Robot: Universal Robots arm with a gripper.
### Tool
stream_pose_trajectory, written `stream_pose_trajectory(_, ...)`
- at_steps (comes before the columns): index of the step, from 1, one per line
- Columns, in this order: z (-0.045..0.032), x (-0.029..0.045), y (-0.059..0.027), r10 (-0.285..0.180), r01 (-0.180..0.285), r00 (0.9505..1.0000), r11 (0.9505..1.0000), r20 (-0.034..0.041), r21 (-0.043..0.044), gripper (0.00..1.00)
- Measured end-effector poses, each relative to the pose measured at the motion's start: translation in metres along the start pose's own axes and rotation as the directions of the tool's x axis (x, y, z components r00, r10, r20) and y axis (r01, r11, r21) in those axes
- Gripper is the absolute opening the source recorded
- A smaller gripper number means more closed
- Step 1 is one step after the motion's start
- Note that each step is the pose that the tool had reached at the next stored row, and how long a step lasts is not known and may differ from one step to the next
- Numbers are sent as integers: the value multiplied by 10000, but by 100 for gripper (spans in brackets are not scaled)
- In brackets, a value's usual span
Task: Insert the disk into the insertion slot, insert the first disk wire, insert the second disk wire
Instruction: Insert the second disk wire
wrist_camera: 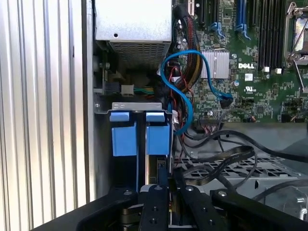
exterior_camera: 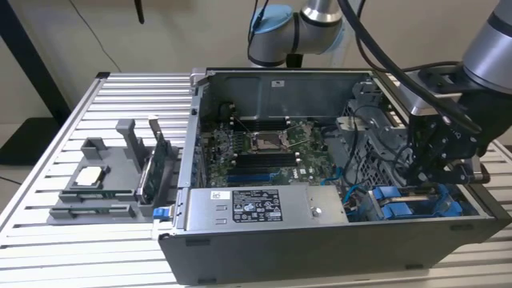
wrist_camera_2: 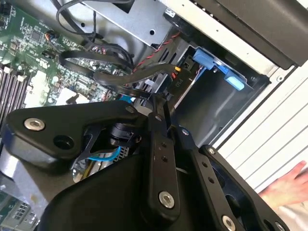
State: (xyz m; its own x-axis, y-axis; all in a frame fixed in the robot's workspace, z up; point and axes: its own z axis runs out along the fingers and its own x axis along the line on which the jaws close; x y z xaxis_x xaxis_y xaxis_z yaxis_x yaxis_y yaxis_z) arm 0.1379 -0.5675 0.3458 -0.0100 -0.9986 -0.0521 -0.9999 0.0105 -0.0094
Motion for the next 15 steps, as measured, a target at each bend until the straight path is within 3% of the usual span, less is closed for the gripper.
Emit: stream_pose_trajectory(15,24,5,-19,195,-195,9998,9998,-3,10,16)
